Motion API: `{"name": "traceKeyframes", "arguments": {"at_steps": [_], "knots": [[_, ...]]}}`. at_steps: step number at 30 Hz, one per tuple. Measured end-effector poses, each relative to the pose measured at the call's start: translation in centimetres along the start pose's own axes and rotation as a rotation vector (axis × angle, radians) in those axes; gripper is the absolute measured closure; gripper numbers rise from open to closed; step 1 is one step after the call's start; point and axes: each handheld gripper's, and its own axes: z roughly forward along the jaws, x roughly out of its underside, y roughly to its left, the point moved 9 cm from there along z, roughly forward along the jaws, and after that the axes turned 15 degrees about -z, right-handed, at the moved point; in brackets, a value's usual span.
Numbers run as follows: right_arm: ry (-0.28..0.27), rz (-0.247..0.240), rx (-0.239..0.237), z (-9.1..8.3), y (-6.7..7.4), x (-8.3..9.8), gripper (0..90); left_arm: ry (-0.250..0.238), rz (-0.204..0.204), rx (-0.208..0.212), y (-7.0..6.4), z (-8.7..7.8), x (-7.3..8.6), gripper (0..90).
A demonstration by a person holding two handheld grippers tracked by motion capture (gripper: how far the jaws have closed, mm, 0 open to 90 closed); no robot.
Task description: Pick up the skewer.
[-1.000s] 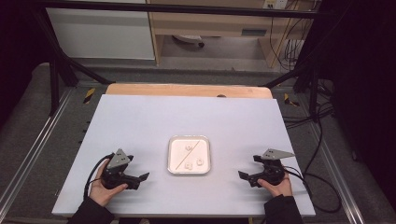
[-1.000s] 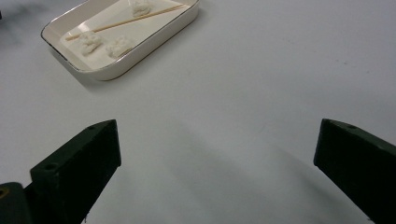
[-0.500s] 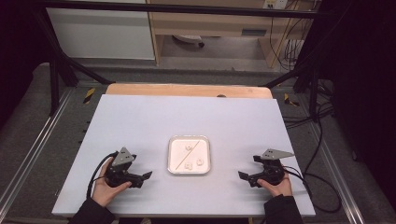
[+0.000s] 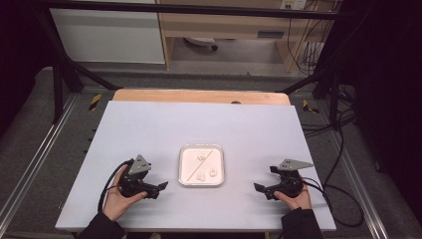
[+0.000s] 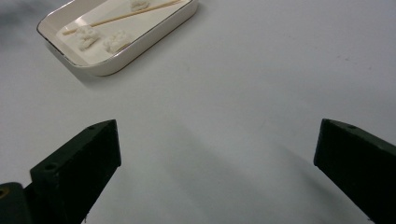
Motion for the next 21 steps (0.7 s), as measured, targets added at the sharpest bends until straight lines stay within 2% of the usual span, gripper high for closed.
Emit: {"name": "traceKeyframes", "arguments": {"at_steps": [10,21], "knots": [[0.002,-0.001,0.000,0.0,0.0,0.0,1.3,-0.002,0.006,-0.006,-1.4,0.8,-1.9,9.5],[0.007,-0.007,-0.003,0.1,0.0,0.1,1.4,0.027,-0.001,-0.017,-3.0,2.7,-3.4,10.2]]}}
